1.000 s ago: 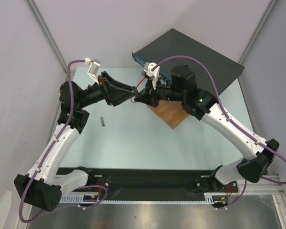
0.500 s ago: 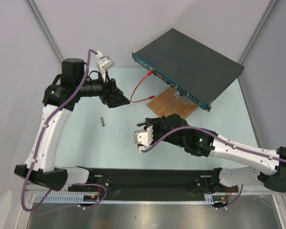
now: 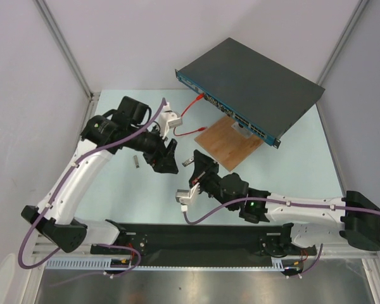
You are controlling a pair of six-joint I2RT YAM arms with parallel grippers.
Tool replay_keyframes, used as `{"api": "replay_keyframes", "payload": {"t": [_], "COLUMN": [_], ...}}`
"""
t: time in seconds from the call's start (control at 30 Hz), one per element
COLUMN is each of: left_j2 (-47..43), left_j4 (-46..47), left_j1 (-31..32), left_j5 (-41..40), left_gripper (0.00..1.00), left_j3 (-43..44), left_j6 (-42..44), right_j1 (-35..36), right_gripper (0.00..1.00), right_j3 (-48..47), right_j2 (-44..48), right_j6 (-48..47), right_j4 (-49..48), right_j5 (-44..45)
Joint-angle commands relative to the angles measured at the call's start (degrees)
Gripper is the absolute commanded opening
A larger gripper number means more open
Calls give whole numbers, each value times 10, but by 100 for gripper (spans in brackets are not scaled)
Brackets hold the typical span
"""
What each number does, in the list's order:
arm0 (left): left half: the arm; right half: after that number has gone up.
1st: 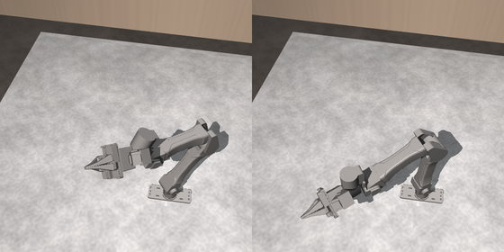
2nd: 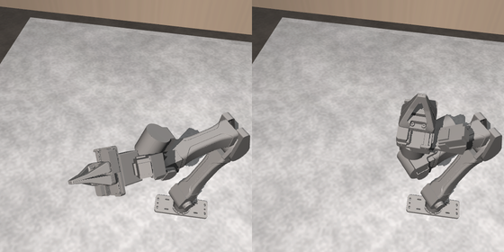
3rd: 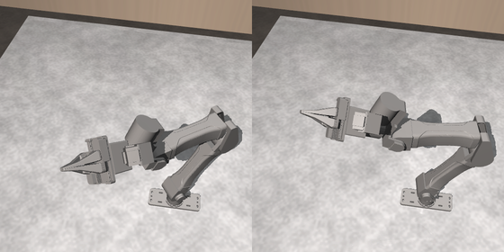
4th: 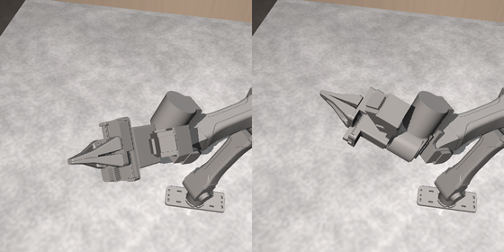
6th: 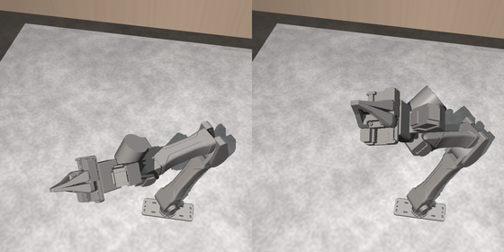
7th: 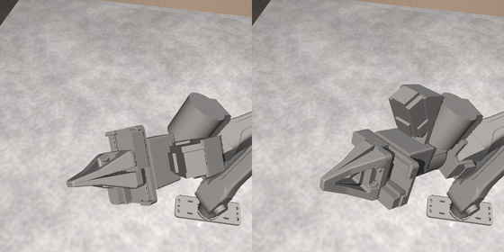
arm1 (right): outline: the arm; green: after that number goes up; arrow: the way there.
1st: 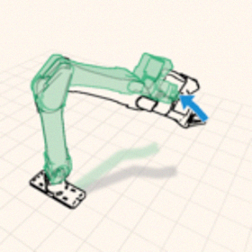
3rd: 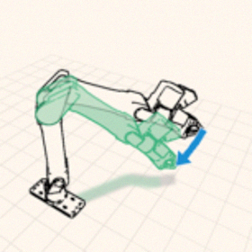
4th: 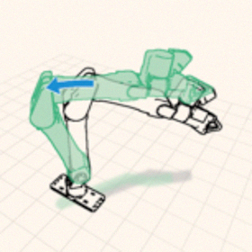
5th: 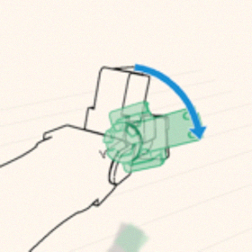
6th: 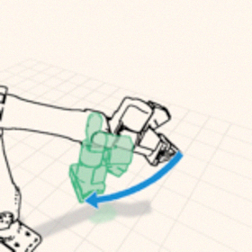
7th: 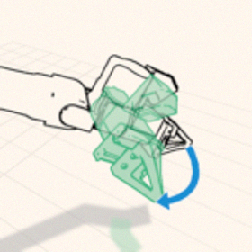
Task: Insert the plug into the switch port
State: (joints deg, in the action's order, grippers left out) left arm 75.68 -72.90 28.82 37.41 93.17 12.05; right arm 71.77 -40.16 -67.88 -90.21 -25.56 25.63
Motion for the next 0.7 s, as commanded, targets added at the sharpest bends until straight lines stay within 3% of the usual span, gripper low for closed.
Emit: {"api": "replay_keyframes", "payload": {"t": [0.0,0.67], "left_j2": [-10,41], "left_j4": [50,92], "left_j1": [28,93], "left_j5": [-72,-83], "left_gripper": [74,53], "left_j3": [-14,24], "left_j6": [-10,-8], "right_j1": [7,10], "right_gripper": [0,0], "right_j3": [1,-28], "right_j2": [-7,-14], "right_j6": [-55,-30], "right_j4": [-140,-62], "right_j5": [18,30]}}
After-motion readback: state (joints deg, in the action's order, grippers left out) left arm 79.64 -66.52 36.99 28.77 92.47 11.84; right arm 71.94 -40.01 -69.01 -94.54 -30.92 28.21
